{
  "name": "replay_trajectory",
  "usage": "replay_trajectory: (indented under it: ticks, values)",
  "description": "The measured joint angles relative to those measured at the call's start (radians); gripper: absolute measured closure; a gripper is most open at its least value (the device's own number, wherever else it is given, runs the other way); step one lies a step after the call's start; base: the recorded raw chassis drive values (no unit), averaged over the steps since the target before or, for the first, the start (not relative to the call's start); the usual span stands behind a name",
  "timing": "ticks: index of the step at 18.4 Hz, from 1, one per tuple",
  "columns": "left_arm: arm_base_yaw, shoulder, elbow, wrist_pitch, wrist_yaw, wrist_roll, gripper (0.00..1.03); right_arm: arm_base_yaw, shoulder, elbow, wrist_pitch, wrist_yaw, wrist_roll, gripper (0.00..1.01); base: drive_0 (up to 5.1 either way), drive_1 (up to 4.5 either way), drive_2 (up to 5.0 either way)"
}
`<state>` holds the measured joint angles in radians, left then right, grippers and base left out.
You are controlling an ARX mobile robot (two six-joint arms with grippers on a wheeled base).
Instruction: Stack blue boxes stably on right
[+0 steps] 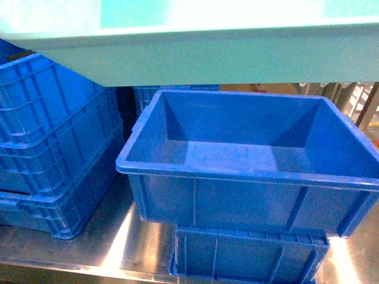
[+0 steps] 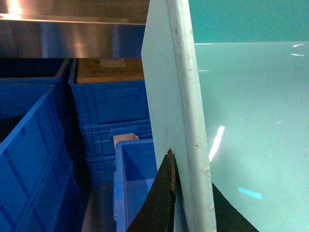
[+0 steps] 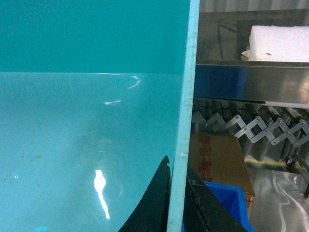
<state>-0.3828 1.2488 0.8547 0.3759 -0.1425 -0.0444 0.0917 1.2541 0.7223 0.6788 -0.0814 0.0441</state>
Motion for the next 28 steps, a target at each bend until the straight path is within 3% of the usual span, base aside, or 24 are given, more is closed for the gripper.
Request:
replay_trajectory:
  ticks: [9, 22, 24, 28]
  values:
    - [0.000, 0.004, 0.000, 0.000, 0.000, 0.000, 0.98, 0.000, 0.001, 0.000, -0.001, 0.000, 0.000, 0.94, -0.1, 3.95, -4.1]
    - [0.000, 0.007, 0.000, -0.005, 0.000, 0.000, 0.99, 0.000, 0.006, 0.000, -0.004, 0.000, 0.000, 0.94, 0.0, 0.10, -0.1]
    - [-0.007, 0.007, 0.000, -0.010, -0.026, 0.023, 0.99, 0.000, -0.008, 0.000, -0.070, -0.016, -0.001, 0.94, 0.0, 0.00, 0.0]
    - [-0.035, 0.046, 0.005, -0.109, -0.038, 0.003, 0.99, -0.005, -0.034, -0.023, -0.202, -0.007, -0.020, 0.94, 0.0, 0.00, 0.0]
